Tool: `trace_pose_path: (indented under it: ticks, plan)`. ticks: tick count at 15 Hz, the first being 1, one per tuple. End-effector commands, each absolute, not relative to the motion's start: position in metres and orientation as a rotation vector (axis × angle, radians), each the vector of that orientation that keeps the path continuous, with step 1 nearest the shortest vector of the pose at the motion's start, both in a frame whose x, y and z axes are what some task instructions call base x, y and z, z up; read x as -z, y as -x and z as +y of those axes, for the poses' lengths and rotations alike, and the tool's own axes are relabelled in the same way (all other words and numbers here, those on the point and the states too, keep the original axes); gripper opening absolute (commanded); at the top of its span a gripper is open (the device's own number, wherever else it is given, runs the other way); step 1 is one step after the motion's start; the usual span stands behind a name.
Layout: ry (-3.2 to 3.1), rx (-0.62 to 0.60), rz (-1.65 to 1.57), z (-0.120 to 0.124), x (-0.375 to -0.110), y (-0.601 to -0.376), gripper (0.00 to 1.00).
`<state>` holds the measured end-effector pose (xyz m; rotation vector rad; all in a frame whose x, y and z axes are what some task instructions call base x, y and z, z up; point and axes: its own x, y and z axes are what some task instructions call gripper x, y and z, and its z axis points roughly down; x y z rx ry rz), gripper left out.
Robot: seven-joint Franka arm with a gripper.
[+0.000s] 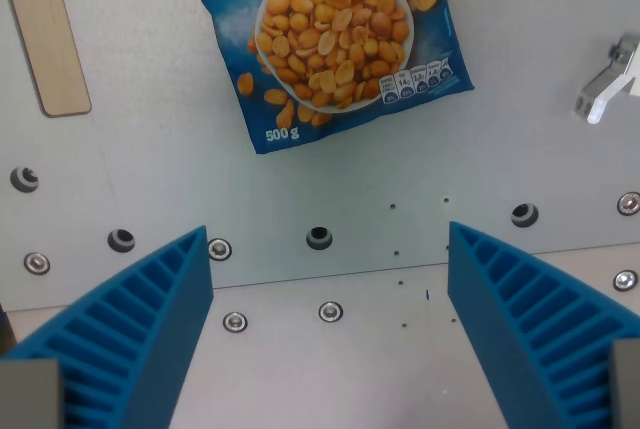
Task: Move in gripper positive z
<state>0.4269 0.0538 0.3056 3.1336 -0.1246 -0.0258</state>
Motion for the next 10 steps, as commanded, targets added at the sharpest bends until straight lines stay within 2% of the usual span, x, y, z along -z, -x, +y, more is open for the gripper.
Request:
trace_pose_path:
  ticks: [1, 10]
  plan:
    - [-3.134, 0.014, -0.125, 0.054, -0.304, -0.427, 1.00]
    - [-3.134, 0.014, -0.125, 0.054, -0.259, -0.427, 1.00]
